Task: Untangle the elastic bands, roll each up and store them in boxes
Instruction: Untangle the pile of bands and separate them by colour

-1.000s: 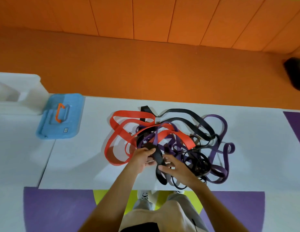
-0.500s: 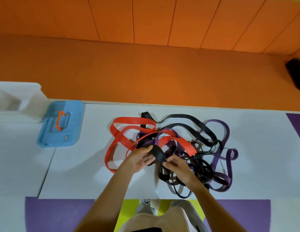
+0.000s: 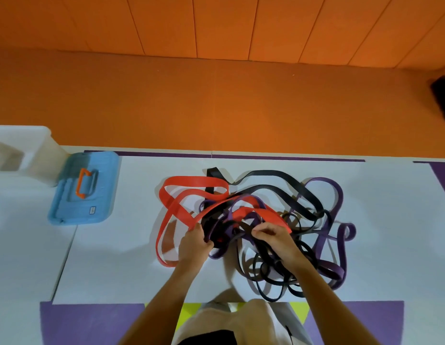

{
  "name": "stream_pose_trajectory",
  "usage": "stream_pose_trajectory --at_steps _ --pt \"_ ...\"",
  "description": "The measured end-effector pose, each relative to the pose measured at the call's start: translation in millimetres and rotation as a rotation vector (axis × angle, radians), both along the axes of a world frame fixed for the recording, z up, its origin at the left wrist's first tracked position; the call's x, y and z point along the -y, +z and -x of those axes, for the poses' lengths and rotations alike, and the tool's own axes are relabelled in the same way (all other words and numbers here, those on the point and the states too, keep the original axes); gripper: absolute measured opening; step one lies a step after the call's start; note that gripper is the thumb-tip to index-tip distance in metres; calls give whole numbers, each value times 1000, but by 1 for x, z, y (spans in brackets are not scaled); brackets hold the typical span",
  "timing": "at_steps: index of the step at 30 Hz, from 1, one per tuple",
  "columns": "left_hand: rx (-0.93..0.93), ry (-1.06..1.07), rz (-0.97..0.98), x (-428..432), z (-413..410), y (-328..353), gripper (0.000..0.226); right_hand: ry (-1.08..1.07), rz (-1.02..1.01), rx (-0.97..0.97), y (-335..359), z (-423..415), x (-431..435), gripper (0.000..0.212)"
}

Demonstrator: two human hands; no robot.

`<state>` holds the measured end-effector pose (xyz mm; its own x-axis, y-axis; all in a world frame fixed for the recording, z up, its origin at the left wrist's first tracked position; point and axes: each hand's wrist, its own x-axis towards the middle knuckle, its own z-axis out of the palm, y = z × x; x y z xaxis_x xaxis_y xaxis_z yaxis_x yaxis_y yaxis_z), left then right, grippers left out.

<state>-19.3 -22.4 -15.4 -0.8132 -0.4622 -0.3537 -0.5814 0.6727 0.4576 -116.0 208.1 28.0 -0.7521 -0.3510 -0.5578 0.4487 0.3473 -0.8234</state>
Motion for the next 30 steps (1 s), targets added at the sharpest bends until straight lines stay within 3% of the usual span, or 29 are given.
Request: stream_pose_trajectory --at_steps 9,13,16,19,22,26,30 --pt "-207 -81 233 12 6 18 23 66 -67 73 -1 5 35 11" --pt "-257 -27 69 7 6 29 12 41 -79 47 -2 7 53 15" --pt "-303 105 -170 2 4 40 5 -48 -59 55 -3 4 68 18" --pt "-435 176 -419 -2 1 55 20 -173 -25 86 -1 -3 84 19" --pt "-434 128 -595 -7 -4 61 27 -233 7 165 1 -6 97 26" --pt "-357 230 -715 -12 -11 55 31 -450 334 503 16 -15 101 46" --pt "-302 361 -877 -10 -12 55 58 -337 432 483 23 -20 95 49"
